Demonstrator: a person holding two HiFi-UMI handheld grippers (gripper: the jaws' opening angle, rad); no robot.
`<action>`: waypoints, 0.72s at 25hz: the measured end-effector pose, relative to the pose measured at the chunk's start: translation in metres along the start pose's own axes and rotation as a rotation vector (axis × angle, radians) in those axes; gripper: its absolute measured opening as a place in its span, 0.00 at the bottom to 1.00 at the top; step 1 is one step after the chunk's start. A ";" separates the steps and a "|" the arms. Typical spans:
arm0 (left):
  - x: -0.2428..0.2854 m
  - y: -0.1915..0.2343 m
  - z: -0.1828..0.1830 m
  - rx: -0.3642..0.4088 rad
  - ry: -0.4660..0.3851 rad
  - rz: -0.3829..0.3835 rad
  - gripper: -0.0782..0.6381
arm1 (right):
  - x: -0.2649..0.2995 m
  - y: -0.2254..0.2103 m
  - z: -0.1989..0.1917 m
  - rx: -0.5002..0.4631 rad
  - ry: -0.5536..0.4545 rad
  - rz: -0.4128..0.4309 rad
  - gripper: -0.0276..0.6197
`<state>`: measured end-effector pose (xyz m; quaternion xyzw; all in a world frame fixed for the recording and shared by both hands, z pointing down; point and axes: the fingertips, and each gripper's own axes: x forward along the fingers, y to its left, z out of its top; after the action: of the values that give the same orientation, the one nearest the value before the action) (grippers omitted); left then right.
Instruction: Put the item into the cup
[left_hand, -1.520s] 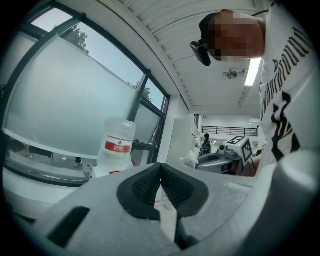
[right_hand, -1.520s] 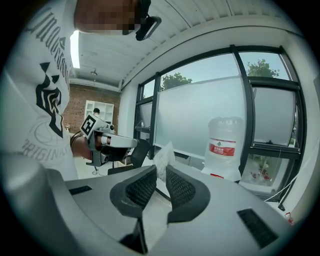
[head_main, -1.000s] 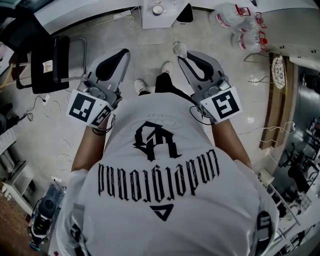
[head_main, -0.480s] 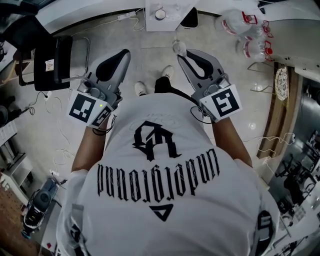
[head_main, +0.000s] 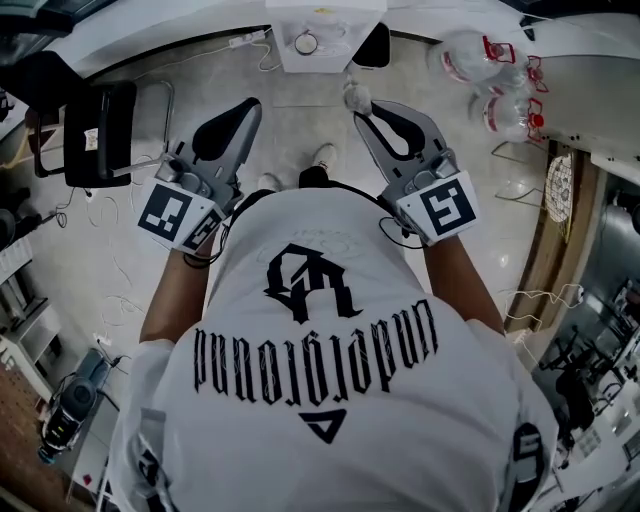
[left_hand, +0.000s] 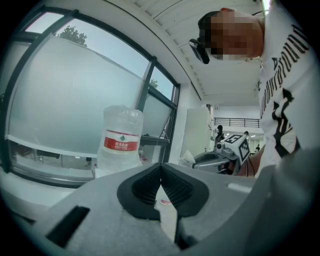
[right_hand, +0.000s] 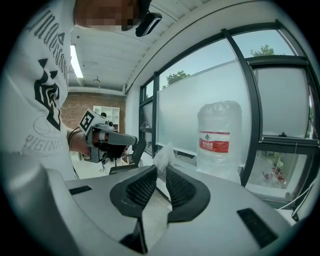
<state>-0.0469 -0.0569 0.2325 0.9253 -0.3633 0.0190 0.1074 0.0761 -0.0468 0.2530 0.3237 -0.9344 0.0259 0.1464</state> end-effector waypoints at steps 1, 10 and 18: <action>0.007 0.001 -0.001 0.002 0.001 0.006 0.13 | 0.001 -0.006 -0.002 -0.014 0.002 0.009 0.14; 0.047 0.024 -0.014 -0.026 0.025 0.024 0.13 | 0.018 -0.041 -0.026 0.036 0.040 0.032 0.14; 0.075 0.055 -0.027 -0.044 0.058 0.005 0.13 | 0.050 -0.065 -0.042 0.091 0.076 0.025 0.14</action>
<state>-0.0277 -0.1403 0.2772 0.9208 -0.3628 0.0382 0.1384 0.0893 -0.1218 0.3050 0.3174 -0.9299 0.0826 0.1665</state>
